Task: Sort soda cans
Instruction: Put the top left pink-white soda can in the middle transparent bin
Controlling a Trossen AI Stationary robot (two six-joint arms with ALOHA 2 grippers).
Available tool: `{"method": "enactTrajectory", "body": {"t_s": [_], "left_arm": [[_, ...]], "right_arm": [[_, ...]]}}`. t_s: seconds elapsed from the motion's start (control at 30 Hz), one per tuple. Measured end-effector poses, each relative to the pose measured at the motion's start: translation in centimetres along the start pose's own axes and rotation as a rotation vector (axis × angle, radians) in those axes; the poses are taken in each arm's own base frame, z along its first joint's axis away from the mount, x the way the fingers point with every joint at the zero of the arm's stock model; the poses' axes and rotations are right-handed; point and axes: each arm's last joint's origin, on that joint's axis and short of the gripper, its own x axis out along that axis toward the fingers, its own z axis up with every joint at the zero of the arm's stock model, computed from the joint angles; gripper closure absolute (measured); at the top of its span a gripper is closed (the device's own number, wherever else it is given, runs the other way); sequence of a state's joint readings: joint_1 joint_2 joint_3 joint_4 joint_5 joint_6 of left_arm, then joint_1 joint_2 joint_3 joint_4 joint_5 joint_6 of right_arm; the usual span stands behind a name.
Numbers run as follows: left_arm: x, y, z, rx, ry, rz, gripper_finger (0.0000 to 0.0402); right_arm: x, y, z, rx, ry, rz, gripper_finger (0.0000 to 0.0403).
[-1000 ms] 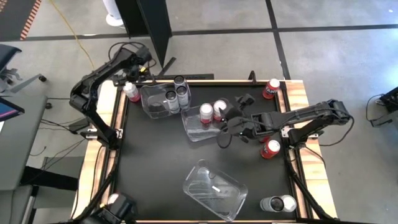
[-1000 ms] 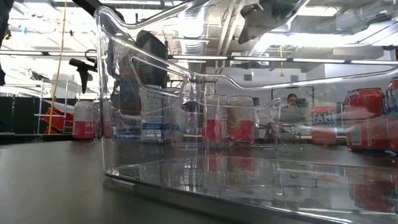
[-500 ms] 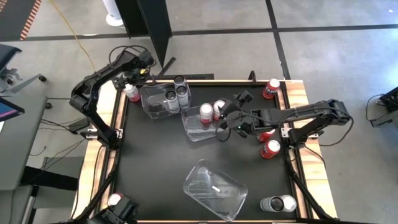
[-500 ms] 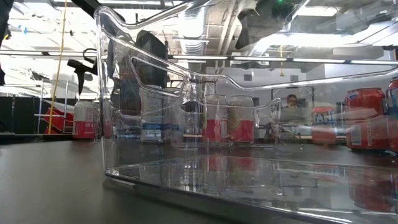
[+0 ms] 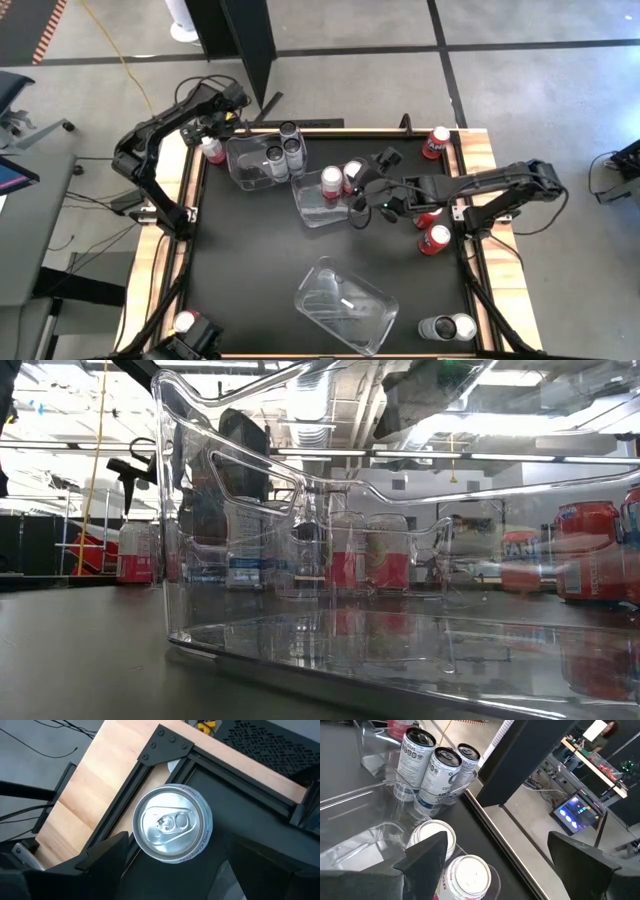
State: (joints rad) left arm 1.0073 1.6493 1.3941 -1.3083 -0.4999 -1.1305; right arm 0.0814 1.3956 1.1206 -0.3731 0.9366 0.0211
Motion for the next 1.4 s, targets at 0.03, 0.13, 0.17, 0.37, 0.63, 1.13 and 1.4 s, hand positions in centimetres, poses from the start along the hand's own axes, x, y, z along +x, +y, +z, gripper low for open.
{"method": "enactTrajectory", "body": {"t_s": [0.03, 0.13, 0.17, 0.37, 0.63, 1.13, 1.4], "left_arm": [[0.0, 0.0, 0.0, 0.000, 0.000, 0.001, 0.0078], [0.4, 0.0, -0.2, -0.006, 0.003, 0.009, 0.0078], [0.4, 0.0, -0.2, -0.013, 0.000, 0.007, 0.0078], [0.5, -0.1, -0.2, -0.039, -0.019, 0.002, 0.0078], [1.0, 0.0, -0.5, -0.038, -0.013, 0.019, 0.0078], [1.1, -0.2, -0.5, -0.065, -0.025, 0.015, 0.0078], [2.1, -0.4, -1.0, -0.076, -0.027, 0.009, 0.0078]], "right_arm": [[0.1, 0.1, -0.1, -0.005, -0.006, 0.000, 0.0042], [0.4, 0.5, -0.6, -0.038, -0.027, 0.003, 0.0042], [0.4, 0.5, -0.7, -0.043, -0.028, 0.003, 0.0042], [0.4, 0.6, -0.7, -0.047, -0.029, 0.030, 0.0042], [0.5, 0.8, -1.0, -0.074, -0.028, 0.055, 0.0042], [0.6, 0.8, -1.0, -0.077, -0.028, 0.097, 0.0042], [0.6, 0.8, -1.0, -0.080, -0.025, 0.097, 0.0042]]}}
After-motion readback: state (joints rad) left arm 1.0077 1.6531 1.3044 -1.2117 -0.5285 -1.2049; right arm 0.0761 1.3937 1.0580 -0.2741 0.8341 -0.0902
